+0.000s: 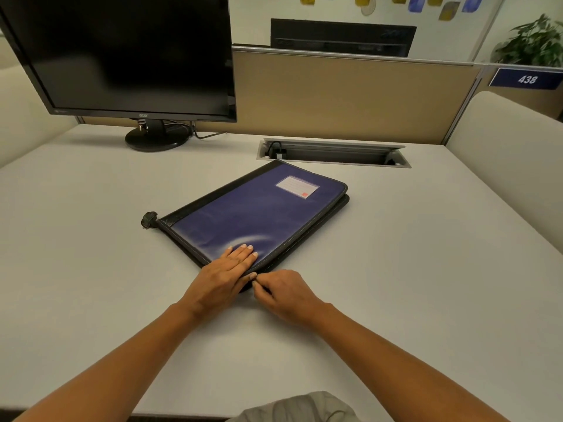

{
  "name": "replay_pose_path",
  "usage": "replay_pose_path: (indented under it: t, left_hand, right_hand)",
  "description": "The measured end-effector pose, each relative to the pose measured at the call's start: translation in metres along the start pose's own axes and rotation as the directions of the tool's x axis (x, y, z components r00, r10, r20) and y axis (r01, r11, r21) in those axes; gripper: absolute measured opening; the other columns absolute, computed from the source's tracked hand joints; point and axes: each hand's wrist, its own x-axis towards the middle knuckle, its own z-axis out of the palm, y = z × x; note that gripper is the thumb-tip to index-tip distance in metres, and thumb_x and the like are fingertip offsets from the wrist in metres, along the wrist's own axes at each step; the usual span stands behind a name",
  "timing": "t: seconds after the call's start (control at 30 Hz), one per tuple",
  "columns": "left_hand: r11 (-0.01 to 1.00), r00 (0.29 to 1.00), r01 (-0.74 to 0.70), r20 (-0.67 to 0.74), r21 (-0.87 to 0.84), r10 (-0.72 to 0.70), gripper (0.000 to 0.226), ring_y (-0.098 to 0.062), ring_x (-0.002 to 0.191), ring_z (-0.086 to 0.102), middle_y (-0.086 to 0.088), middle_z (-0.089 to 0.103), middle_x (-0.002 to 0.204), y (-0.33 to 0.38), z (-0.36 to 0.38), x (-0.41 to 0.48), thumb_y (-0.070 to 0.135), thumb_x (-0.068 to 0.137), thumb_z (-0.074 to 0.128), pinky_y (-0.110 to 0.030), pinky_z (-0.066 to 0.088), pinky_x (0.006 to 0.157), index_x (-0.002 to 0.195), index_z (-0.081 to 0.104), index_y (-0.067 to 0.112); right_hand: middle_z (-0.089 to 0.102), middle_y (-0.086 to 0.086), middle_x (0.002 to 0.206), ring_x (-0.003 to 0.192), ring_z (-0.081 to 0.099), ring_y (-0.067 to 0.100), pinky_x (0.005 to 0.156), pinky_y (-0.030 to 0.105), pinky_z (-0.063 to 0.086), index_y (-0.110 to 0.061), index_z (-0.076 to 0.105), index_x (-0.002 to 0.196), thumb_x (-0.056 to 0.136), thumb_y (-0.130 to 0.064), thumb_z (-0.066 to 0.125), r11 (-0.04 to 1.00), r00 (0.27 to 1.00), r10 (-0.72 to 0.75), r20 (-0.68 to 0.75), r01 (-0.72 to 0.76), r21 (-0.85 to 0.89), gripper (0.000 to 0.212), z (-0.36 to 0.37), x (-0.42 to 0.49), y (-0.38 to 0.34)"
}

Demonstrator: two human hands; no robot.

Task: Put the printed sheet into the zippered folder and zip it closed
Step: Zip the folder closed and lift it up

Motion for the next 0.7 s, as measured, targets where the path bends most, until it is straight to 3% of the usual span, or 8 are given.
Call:
replay_pose_path:
  t: [0.23, 0.3, 0.37, 0.4, 0.5, 0.7]
  left_hand:
    - [0.997, 0.993, 0.063, 0.105, -0.032, -0.060, 0.067, -0.042, 0.099, 0.063, -0.027, 0.064, 0.111, -0.002, -0.007, 0.000, 0.037, 0.099, 0.017, -0.052, 0.050, 0.080, 0.108, 0.063, -0.011]
    - [0.997, 0.984, 0.071, 0.167, -0.039, -0.063, 0.067, -0.043, 0.103, 0.061, -0.027, 0.062, 0.114, -0.005, -0.012, 0.001, 0.038, 0.099, 0.017, -0.027, 0.040, 0.099, 0.110, 0.061, -0.011]
    - [0.996, 0.980, 0.068, 0.192, -0.051, -0.057, 0.067, -0.044, 0.106, 0.058, -0.028, 0.060, 0.118, -0.009, -0.019, 0.002, 0.040, 0.098, 0.018, -0.008, 0.009, 0.108, 0.113, 0.059, -0.011]
    - [0.996, 0.978, 0.067, 0.202, -0.060, -0.054, 0.067, -0.045, 0.108, 0.057, -0.028, 0.059, 0.119, -0.011, -0.022, 0.002, 0.040, 0.098, 0.018, -0.006, 0.000, 0.107, 0.114, 0.058, -0.011]
    - [0.995, 0.970, 0.065, 0.239, -0.079, -0.044, 0.070, -0.046, 0.110, 0.055, -0.028, 0.057, 0.122, -0.016, -0.025, -0.001, 0.043, 0.097, 0.017, -0.004, -0.004, 0.105, 0.116, 0.056, -0.011]
    - [0.992, 0.972, 0.043, 0.236, -0.119, -0.014, 0.070, -0.048, 0.114, 0.049, -0.027, 0.055, 0.124, -0.026, -0.028, -0.009, 0.045, 0.096, 0.018, -0.001, -0.006, 0.102, 0.119, 0.054, -0.011]
  right_hand:
    - [0.065, 0.021, 0.073, 0.065, 0.052, 0.035, 0.058, 0.037, 0.034, -0.002, 0.054, 0.069, 0.092, -0.019, 0.043, 0.999, 0.998, 0.038, -0.049, -0.039, -0.025, 0.031, -0.007, 0.006, 0.010]
    - [0.062, 0.021, 0.068, 0.061, 0.049, 0.034, 0.056, 0.033, 0.029, -0.003, 0.052, 0.065, 0.090, -0.018, 0.045, 0.996, 0.993, 0.078, -0.085, -0.081, -0.032, 0.031, -0.013, 0.008, 0.018]
    - [0.057, 0.019, 0.061, 0.055, 0.041, 0.029, 0.055, 0.030, 0.026, -0.008, 0.046, 0.060, 0.090, -0.018, 0.046, 0.994, 0.989, 0.103, -0.105, -0.106, -0.025, 0.032, -0.019, 0.010, 0.026]
    - [0.052, 0.016, 0.057, 0.054, 0.038, 0.026, 0.054, 0.029, 0.024, -0.010, 0.042, 0.059, 0.090, -0.017, 0.047, 0.993, 0.987, 0.114, -0.109, -0.117, -0.023, 0.032, -0.021, 0.012, 0.029]
    - [0.040, 0.007, 0.053, 0.052, 0.033, 0.023, 0.052, 0.028, 0.021, -0.013, 0.036, 0.058, 0.089, -0.016, 0.047, 0.989, 0.981, 0.142, -0.131, -0.146, -0.020, 0.033, -0.026, 0.015, 0.041]
    - [0.043, 0.004, 0.053, 0.050, 0.035, 0.020, 0.045, 0.023, 0.020, -0.013, 0.038, 0.058, 0.091, -0.020, 0.044, 0.987, 0.985, 0.135, -0.105, -0.143, -0.071, 0.034, -0.029, 0.020, 0.057]
